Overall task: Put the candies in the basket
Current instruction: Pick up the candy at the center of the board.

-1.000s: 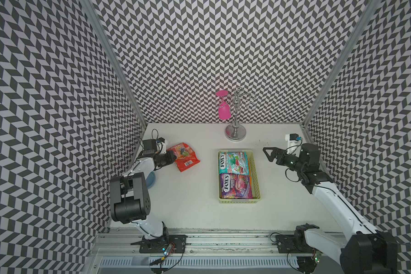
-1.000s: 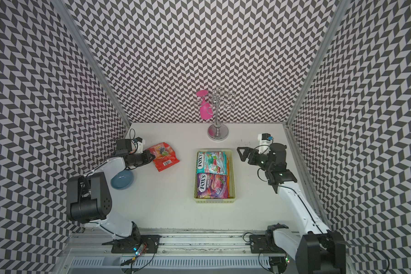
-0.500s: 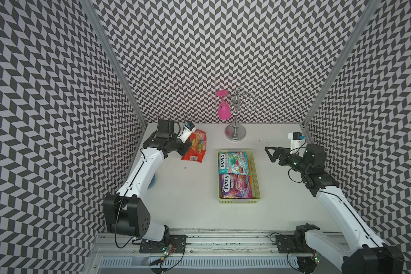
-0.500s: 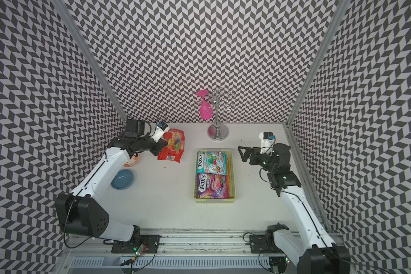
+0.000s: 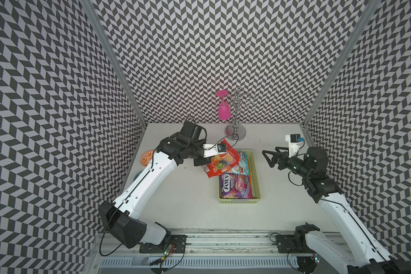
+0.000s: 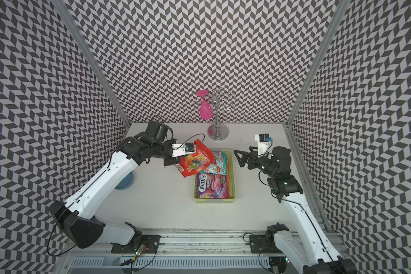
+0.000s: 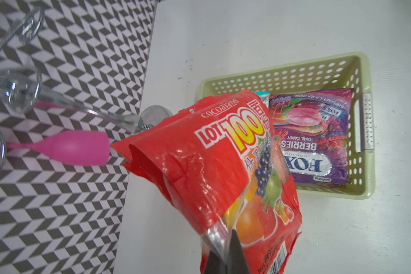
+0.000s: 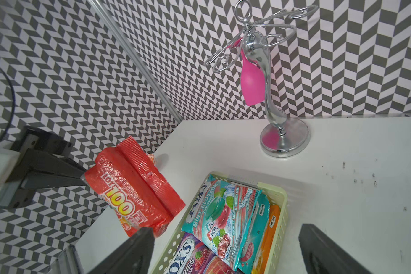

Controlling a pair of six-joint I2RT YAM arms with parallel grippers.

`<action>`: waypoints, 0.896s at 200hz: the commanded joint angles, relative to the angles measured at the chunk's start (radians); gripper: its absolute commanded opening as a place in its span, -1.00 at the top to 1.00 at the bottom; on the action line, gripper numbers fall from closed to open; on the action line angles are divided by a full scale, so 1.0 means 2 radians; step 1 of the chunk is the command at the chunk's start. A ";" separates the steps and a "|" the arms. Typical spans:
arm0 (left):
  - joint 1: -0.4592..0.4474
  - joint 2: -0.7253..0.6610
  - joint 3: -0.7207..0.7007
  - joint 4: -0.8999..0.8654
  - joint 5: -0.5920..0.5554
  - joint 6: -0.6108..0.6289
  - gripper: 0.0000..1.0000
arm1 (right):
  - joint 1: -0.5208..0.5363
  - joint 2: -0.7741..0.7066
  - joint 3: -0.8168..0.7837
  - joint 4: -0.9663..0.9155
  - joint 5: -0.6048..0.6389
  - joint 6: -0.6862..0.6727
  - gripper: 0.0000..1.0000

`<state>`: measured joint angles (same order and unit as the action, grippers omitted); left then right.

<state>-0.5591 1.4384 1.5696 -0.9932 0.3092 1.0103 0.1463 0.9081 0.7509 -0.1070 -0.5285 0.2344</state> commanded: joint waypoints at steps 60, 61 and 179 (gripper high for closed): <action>-0.105 0.073 0.058 -0.034 0.036 0.022 1.00 | 0.084 -0.054 -0.065 0.062 -0.062 -0.025 -0.97; -0.106 0.073 0.058 -0.034 0.036 0.022 1.00 | 0.086 -0.054 -0.066 0.062 -0.062 -0.024 -0.97; -0.127 0.142 0.078 -0.030 0.084 0.039 1.00 | 0.137 -0.044 -0.141 0.062 -0.015 0.042 -0.61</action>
<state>-0.7967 1.7020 1.6695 -1.0920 0.3920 1.0668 0.4145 0.8196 0.4755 -0.0174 -0.5980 0.2638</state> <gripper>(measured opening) 0.044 0.824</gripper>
